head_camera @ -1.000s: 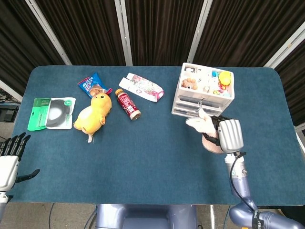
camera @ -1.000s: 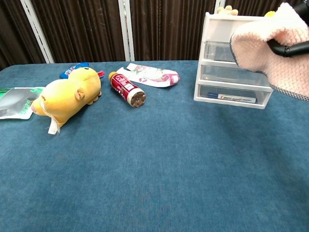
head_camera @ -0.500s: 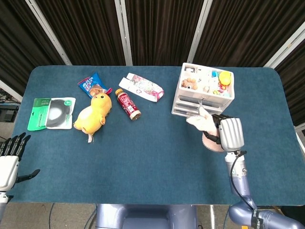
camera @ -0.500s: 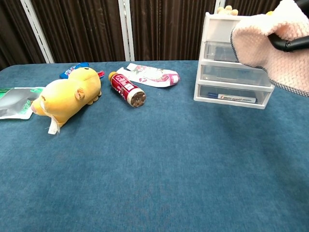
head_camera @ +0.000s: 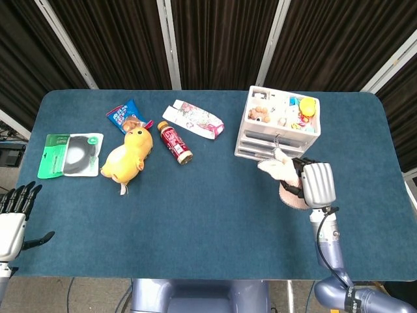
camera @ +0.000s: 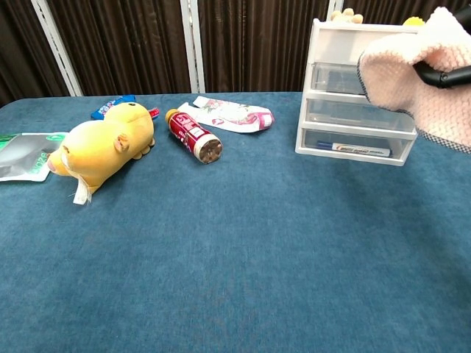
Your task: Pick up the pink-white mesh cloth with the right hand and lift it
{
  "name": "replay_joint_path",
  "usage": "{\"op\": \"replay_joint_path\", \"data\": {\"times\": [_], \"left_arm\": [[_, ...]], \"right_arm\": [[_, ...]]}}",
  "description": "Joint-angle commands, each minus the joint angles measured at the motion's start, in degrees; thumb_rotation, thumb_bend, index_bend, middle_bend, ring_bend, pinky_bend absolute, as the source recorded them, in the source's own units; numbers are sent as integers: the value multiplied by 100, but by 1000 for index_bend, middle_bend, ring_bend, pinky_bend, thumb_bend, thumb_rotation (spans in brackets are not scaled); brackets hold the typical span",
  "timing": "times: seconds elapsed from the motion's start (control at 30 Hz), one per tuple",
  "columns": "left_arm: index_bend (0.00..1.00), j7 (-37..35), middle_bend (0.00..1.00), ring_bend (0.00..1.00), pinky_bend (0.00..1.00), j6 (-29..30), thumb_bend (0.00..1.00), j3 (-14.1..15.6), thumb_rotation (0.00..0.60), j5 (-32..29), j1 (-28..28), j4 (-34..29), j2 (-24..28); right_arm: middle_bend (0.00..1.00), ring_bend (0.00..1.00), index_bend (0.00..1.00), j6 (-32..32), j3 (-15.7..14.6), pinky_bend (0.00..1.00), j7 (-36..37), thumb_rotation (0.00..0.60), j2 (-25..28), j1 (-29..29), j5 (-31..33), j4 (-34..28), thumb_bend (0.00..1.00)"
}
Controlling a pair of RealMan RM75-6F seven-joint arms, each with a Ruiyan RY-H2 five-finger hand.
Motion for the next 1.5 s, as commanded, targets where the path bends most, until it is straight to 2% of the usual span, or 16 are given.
{"op": "replay_joint_path", "data": {"times": [0.03, 0.3, 0.4, 0.43, 0.5, 0.57, 0.63, 0.67, 0.77, 0.87, 1.03, 1.17, 1.27, 1.5], "left_arm": [[0, 0, 0, 0, 0, -3, 29, -3, 600, -4, -2, -1, 0], [0, -6, 0, 0, 0, 1, 30, 1, 600, 5, -1, -5, 1], [0, -13, 0, 0, 0, 8, 30, 3, 600, 16, 1, -2, 3], [0, -14, 0, 0, 0, 5, 31, 4, 600, 15, 0, 0, 7], [0, -13, 0, 0, 0, -4, 30, 3, 600, 7, -2, 1, 9], [0, -11, 0, 0, 0, -9, 31, 3, 600, 4, -4, 0, 11], [0, -10, 0, 0, 0, -6, 31, 0, 600, 10, -7, 2, 11], [0, -10, 0, 0, 0, -6, 32, 0, 600, 12, -7, 4, 11], [0, -16, 0, 0, 0, -5, 30, 6, 600, 20, -6, 7, 13], [0, -19, 0, 0, 0, -1, 30, 9, 600, 36, -7, 11, 20], [0, -18, 0, 0, 0, -7, 31, 37, 600, 82, -8, 26, 46], [0, 41, 0, 0, 0, -17, 29, 74, 600, 134, -9, 36, 89], [0, 58, 0, 0, 0, -4, 28, 85, 600, 161, -5, 35, 99], [0, 68, 0, 0, 0, 56, 28, 114, 600, 240, 19, 44, 99]], "right_arm": [[719, 694, 705, -4, 2, 820, 8, 600, -4, 6, 2, 13, 419], [707, 686, 694, -37, -19, 816, 6, 600, -30, 14, 26, 39, 418], [667, 651, 653, -160, -97, 785, -41, 600, -73, 7, 107, 112, 376], [640, 626, 626, -399, -259, 753, -100, 600, -75, -26, 235, 111, 336], [574, 557, 555, -547, -339, 653, -214, 600, -32, -39, 318, 53, 251], [424, 393, 390, -794, -462, 440, -366, 600, 67, -46, 436, -65, 129], [282, 233, 216, -1058, -567, 274, -639, 600, 206, -53, 635, -263, 44], [223, 167, 142, -1133, -594, 218, -733, 600, 259, -54, 699, -350, 16], [131, 71, 51, -1313, -694, 145, -1027, 600, 424, -78, 885, -651, 0], [83, 19, 26, -1389, -809, 113, -1239, 600, 600, -131, 977, -922, 0], [53, 0, 24, -1256, -1007, 87, -1406, 600, 1065, -292, 796, -1266, 0], [11, 0, 24, -958, -1329, 46, -1404, 600, 1962, -696, 609, -1694, 0], [1, 0, 24, -797, -1483, 27, -1203, 600, 2334, -924, 501, -1856, 0], [0, 0, 11, -153, -1723, 0, -1005, 600, 2536, -1485, 244, -1699, 0]]}}
